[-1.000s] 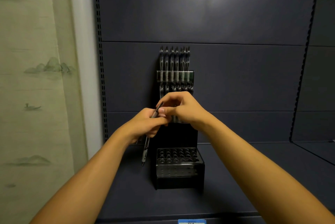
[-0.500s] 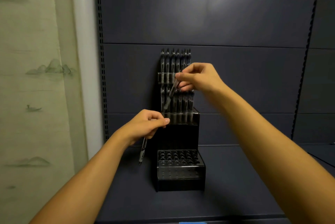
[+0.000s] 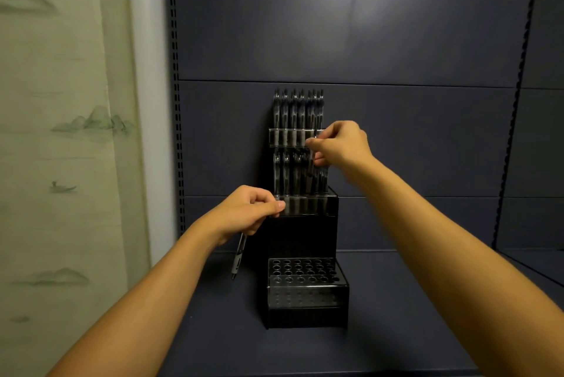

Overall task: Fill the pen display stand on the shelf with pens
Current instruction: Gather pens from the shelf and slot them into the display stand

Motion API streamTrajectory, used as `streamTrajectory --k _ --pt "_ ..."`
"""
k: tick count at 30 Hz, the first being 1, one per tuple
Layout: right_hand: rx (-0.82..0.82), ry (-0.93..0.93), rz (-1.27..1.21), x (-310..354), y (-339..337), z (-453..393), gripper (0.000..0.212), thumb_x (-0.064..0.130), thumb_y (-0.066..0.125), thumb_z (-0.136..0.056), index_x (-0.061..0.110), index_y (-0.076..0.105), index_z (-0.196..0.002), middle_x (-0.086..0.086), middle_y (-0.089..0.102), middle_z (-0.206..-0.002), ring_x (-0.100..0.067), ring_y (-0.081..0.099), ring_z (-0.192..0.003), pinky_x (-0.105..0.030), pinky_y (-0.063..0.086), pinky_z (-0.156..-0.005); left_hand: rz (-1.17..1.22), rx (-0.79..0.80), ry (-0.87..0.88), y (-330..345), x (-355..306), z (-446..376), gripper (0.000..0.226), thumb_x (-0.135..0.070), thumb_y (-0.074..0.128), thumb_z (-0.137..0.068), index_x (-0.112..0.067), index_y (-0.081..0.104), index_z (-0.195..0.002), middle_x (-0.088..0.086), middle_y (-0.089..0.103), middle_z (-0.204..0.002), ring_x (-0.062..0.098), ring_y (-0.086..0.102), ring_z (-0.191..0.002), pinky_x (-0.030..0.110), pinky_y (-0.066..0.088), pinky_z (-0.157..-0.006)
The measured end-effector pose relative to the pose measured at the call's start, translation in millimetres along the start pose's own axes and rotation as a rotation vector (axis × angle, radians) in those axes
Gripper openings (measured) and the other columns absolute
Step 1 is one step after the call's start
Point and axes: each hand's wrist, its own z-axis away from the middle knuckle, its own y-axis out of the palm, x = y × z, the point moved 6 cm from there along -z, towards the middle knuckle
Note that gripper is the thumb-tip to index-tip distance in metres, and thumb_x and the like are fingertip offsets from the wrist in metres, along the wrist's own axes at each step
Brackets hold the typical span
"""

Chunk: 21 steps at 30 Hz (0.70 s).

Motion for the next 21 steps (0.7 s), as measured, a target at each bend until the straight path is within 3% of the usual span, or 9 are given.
streamTrajectory --k 4,9,14,17,21 --pt "-0.009 -0.013 0.053 -3 4 0 0.022 0.019 0.08 -0.088 0.009 0.062 -0.08 -0.014 0.072 -0.08 -0.02 0.072 -0.064 -0.038 0.064 -0.073 0.007 -0.001 0.001 -2 -1 0 0.027 -0.028 0.066 -0.097 -0.009 0.066 -0.078 -0.004 0.033 -0.05 0.01 0.027 -0.045 0.023 0.025 -0.045" --pt "-0.056 -0.1 0.214 5 9 -1 0.03 0.022 0.078 -0.089 0.016 0.059 -0.067 -0.015 0.073 -0.085 -0.031 0.073 -0.091 -0.047 0.061 -0.084 0.011 -0.006 0.002 -3 -2 0 0.027 -0.028 0.066 -0.097 -0.007 0.067 -0.08 -0.002 0.034 -0.052 0.012 0.027 -0.047 0.025 0.024 -0.047" --pt "0.0 -0.071 0.364 0 21 -2 0.029 0.021 0.076 -0.09 -0.007 0.073 -0.083 -0.018 0.073 -0.079 -0.025 0.072 -0.082 -0.041 0.062 -0.081 0.024 -0.015 0.004 -2 -4 -1 0.027 -0.027 0.065 -0.098 -0.006 0.065 -0.081 0.001 0.031 -0.054 0.013 0.024 -0.047 0.025 0.022 -0.046" --pt "0.02 -0.037 0.397 -12 25 0 0.032 0.024 0.075 -0.09 -0.008 0.074 -0.089 -0.021 0.073 -0.08 -0.029 0.073 -0.082 -0.044 0.062 -0.078 0.031 -0.016 0.005 -3 -3 -1 0.027 -0.027 0.066 -0.097 -0.006 0.066 -0.081 0.002 0.03 -0.055 0.014 0.024 -0.047 0.025 0.023 -0.046" --pt "0.03 -0.023 0.436 -23 25 9 0.033 0.027 0.073 -0.092 -0.004 0.073 -0.079 -0.016 0.071 -0.073 -0.027 0.071 -0.079 -0.042 0.061 -0.082 0.057 -0.021 0.004 -6 -2 -1 0.027 -0.026 0.065 -0.098 -0.005 0.065 -0.081 0.001 0.029 -0.054 0.014 0.022 -0.048 0.025 0.022 -0.046"
